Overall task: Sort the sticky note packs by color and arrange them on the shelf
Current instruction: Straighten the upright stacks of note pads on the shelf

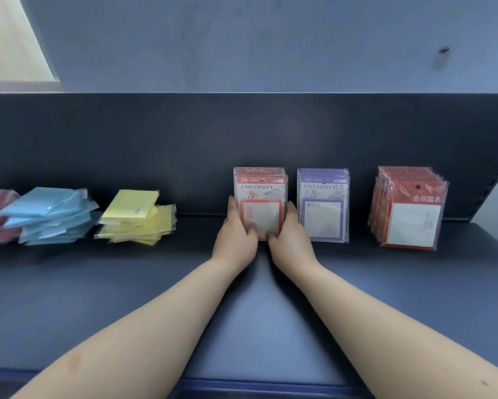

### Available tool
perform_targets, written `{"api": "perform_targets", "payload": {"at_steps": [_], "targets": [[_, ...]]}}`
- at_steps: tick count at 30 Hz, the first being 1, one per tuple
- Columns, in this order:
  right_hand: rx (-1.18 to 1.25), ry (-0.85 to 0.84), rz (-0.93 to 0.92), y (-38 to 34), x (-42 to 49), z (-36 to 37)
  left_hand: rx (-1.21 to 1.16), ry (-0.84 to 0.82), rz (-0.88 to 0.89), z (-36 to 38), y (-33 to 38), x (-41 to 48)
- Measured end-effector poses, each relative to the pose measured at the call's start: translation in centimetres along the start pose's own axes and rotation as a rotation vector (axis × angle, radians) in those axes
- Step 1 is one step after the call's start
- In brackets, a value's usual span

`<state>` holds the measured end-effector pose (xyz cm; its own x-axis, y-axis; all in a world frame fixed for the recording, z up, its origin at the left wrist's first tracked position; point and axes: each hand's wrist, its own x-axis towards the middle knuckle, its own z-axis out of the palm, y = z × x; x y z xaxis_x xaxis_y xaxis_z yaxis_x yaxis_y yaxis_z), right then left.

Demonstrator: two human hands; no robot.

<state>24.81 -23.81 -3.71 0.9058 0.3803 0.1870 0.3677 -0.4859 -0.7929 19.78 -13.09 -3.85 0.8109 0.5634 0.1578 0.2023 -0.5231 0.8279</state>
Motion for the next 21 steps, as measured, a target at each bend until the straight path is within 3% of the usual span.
{"api": "perform_targets", "payload": {"at_steps": [17, 21], "targets": [[0.045, 0.050, -0.056, 0.23, -0.25, 0.06, 0.074, 0.017, -0.003, 0.14, 0.06, -0.09], [0.093, 0.122, -0.167, -0.10, -0.89, -0.18, 0.088, 0.024, 0.000, 0.23, -0.10, 0.05]]}}
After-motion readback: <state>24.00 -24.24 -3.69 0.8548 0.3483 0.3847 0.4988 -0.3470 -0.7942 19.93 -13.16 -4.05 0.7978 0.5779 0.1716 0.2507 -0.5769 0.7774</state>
